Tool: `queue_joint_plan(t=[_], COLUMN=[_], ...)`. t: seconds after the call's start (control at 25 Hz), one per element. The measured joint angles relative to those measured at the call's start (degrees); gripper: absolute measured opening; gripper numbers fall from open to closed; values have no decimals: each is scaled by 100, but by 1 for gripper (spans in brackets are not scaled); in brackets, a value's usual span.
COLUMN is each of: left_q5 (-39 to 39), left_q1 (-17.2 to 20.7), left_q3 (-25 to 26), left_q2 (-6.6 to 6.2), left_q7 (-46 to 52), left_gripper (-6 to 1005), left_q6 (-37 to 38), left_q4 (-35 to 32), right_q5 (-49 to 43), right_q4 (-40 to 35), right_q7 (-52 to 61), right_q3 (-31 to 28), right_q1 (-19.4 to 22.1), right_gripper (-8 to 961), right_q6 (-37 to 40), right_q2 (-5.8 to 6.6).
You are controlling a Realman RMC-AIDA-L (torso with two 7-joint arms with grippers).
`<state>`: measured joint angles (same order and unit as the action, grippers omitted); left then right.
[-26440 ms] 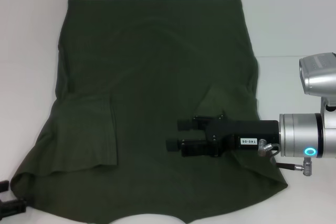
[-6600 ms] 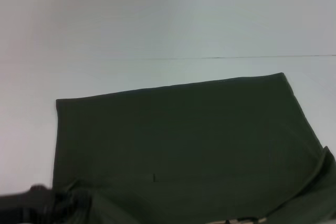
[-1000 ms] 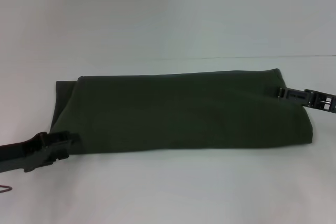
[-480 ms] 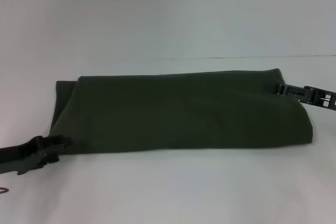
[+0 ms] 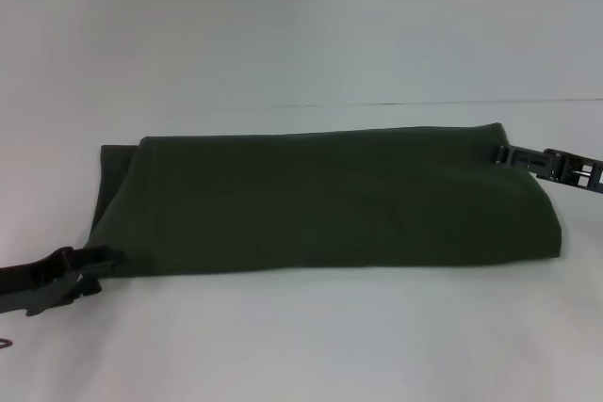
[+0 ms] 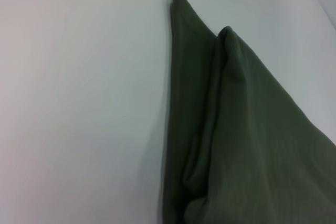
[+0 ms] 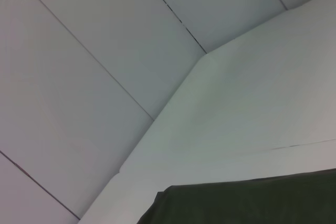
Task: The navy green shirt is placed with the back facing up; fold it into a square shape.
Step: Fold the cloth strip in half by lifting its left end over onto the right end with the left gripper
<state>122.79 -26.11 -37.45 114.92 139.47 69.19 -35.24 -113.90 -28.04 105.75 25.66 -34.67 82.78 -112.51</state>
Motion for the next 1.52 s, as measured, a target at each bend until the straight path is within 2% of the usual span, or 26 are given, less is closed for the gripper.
queue_joint_plan(t=[0.72,1.16,1.52], left_q5=[8,31,34], left_q1=[-21,-85,-131], left_q3=[49,114,111], left_q2=[-49,-136,-137], left_q7=[1271,1712,1774], left_gripper=[676,676,676], left_q6=[412,221,47], left_q4=[9,194,281], right_q5=[57,103,138], right_q4=[-4,-9,-9], right_q7=[85,86,86], right_q3=[-43,-58,-61], right_q1=[9,33,48], right_gripper=[825,824,824], right_q6=[17,5,0], right_q2=[28,-4,-4])
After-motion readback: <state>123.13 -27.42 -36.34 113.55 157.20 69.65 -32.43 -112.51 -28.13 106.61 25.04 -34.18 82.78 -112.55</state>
